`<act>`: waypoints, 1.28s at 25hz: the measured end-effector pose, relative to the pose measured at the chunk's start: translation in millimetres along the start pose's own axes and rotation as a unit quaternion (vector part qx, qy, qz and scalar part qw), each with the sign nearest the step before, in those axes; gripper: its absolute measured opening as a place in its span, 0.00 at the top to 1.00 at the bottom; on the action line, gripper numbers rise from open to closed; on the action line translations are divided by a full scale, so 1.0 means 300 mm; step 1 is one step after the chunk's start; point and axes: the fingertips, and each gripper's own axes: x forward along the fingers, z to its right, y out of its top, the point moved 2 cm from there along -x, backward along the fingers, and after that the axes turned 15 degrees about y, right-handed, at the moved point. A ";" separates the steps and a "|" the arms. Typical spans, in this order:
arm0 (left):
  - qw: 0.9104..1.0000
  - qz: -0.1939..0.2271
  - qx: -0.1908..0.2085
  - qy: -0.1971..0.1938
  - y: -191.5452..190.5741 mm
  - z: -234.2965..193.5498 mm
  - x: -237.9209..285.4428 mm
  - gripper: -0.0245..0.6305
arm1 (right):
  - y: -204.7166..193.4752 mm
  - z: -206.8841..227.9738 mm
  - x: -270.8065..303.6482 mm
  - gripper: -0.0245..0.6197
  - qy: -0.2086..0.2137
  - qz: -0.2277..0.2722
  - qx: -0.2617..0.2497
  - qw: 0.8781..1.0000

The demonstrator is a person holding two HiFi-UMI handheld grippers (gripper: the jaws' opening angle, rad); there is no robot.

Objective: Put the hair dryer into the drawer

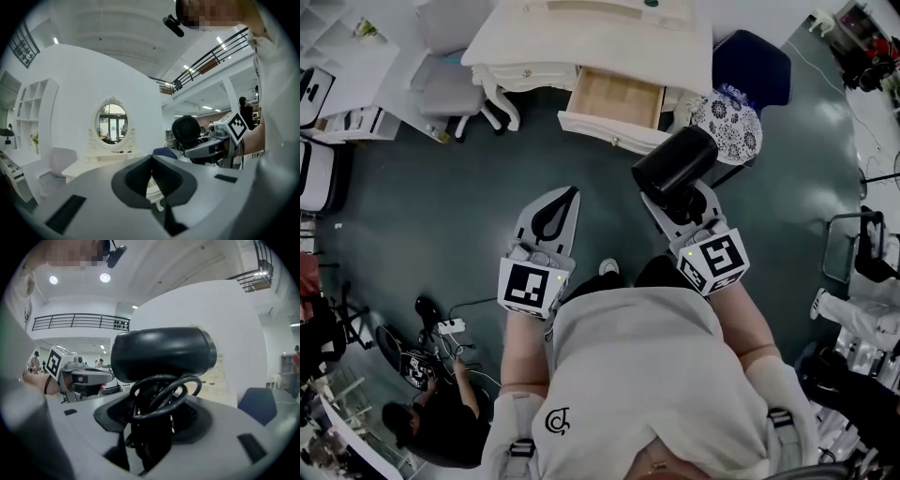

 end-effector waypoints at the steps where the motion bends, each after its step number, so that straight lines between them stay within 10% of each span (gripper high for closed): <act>1: 1.000 -0.003 0.006 -0.001 -0.006 -0.011 0.018 0.95 | -0.007 0.008 0.022 0.59 0.003 -0.005 0.000 1.000; 21: 0.998 -0.003 0.021 0.055 0.054 -0.249 0.769 0.95 | -0.048 0.715 0.500 0.59 0.086 -0.063 0.011 0.994; 32: 0.999 -0.006 -0.019 0.040 -0.027 -0.333 1.001 0.95 | -0.208 0.836 0.708 0.59 0.136 -0.134 0.014 0.981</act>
